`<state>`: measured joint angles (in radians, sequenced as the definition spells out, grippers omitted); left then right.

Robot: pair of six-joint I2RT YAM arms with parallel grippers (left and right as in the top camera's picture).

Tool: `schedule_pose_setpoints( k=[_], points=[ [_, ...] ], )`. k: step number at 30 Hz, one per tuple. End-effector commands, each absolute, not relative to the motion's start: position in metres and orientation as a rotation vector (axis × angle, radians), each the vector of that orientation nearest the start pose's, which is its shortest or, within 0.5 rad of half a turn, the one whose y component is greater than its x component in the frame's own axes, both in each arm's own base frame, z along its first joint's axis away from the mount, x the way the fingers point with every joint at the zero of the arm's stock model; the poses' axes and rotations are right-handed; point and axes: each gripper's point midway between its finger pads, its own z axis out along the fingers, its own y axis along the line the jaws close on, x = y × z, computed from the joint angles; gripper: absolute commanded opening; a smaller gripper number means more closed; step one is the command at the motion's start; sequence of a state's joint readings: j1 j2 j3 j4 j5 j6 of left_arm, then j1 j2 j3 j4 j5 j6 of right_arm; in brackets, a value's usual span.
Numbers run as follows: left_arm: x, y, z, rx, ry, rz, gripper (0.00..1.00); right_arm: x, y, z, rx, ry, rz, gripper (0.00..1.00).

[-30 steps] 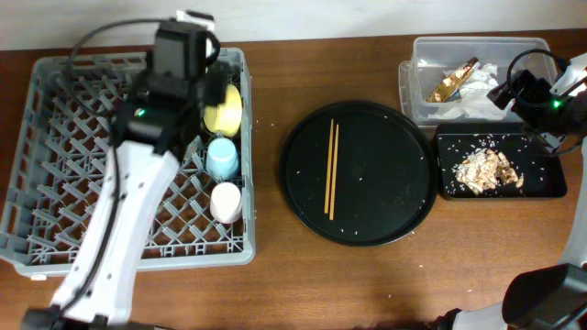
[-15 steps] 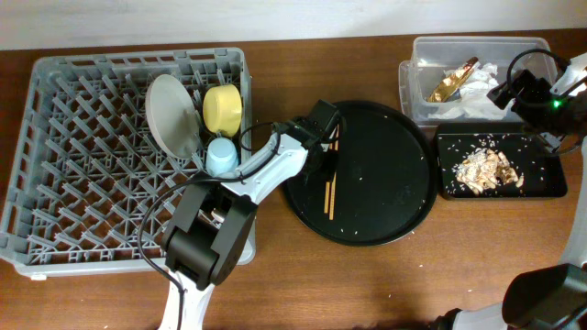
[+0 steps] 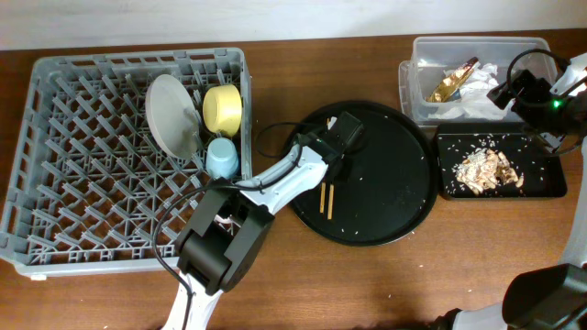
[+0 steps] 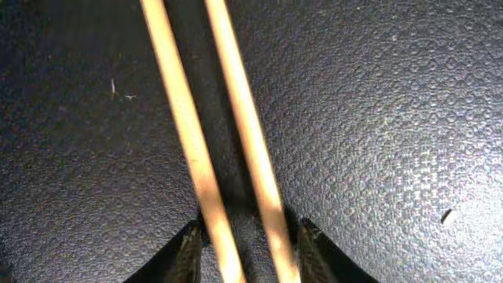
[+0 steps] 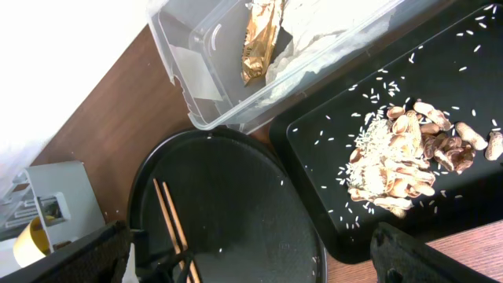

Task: Sort waste into correct bins and load items into the dishwasher rack
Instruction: 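Grasp one chopstick with the left gripper and place it in the rack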

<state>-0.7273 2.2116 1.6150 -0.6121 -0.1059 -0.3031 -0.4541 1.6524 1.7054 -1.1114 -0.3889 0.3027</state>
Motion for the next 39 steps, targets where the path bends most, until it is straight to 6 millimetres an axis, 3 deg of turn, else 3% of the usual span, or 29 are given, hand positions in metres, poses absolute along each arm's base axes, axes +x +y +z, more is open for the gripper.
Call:
schedule_pose_setpoints(
  k=[1, 2, 5, 6, 7, 9, 11, 13, 18, 23, 28, 29, 30, 31, 33, 34, 36, 37, 39],
  points=[
    [0.388, -0.323, 0.007, 0.575, 2.743, -0.104, 0.39, 0.385, -0.116, 0.254, 0.801, 2.424, 0.433, 0.98],
    [0.392, -0.326, 0.031, 0.577, 2.75, -0.099, 0.4, 0.385, -0.116, 0.254, 0.801, 2.424, 0.433, 0.98],
    [0.398, -0.325, 0.134, 0.687, 2.714, -0.082, 0.4, 0.385, -0.116, 0.254, 0.802, 2.424, 0.433, 0.98],
    [0.398, -0.321, 0.142, 0.709, 2.709, -0.073, 0.44, 0.385, -0.116, 0.254, 0.801, 2.424, 0.433, 0.98],
    [0.398, -0.318, 0.131, 0.71, 2.739, -0.054, 0.49, 0.385, -0.116, 0.254, 0.801, 2.424, 0.433, 0.99],
    [0.398, -0.303, 0.083, 0.713, 2.868, 0.007, 0.63, 0.385, -0.116, 0.254, 0.801, 2.424, 0.433, 0.98],
    [0.401, -0.299, 0.046, 0.711, 2.928, 0.037, 0.78, 0.385, -0.116, 0.254, 0.801, 2.424, 0.433, 0.98],
    [0.402, -0.299, 0.027, 0.718, 2.952, 0.055, 0.79, 0.385, -0.116, 0.254, 0.801, 2.424, 0.433, 0.99],
    [0.408, -0.299, 0.017, 0.68, 2.951, 0.048, 0.57, 0.385, -0.116, 0.254, 0.801, 2.424, 0.433, 0.99],
    [0.412, -0.302, 0.013, 0.587, 2.958, 0.033, 0.51, 0.385, -0.116, 0.254, 0.801, 2.424, 0.433, 0.98],
    [0.405, -0.296, -0.026, 0.558, 3.033, 0.084, 0.49, 0.385, -0.116, 0.254, 0.801, 2.424, 0.433, 0.98],
    [0.405, -0.297, -0.026, 0.559, 3.032, 0.077, 0.39, 0.385, -0.116, 0.254, 0.801, 2.424, 0.433, 0.99],
    [0.405, -0.302, -0.026, 0.565, 3.023, 0.063, 0.18, 0.385, -0.116, 0.254, 0.801, 2.424, 0.433, 0.98],
    [0.405, -0.303, -0.026, 0.568, 3.019, 0.061, 0.05, 0.385, -0.116, 0.254, 0.801, 2.424, 0.433, 0.99],
    [0.402, -0.308, -0.022, 0.569, 3.035, 0.008, 0.01, 0.385, -0.116, 0.254, 0.801, 2.424, 0.433, 0.98],
    [0.406, -0.307, -0.005, 0.558, 3.034, -0.006, 0.01, 0.385, -0.116, 0.254, 0.801, 2.424, 0.433, 0.98],
    [0.426, -0.305, 0.056, 0.57, 2.962, -0.05, 0.01, 0.385, -0.116, 0.254, 0.801, 2.424, 0.433, 0.98],
    [0.438, -0.29, 0.11, 0.536, 2.892, -0.058, 0.01, 0.385, -0.116, 0.254, 0.801, 2.424, 0.433, 0.98],
    [0.446, -0.26, 0.171, 0.487, 2.8, -0.071, 0.01, 0.385, -0.116, 0.254, 0.801, 2.424, 0.433, 0.99]
  ],
)
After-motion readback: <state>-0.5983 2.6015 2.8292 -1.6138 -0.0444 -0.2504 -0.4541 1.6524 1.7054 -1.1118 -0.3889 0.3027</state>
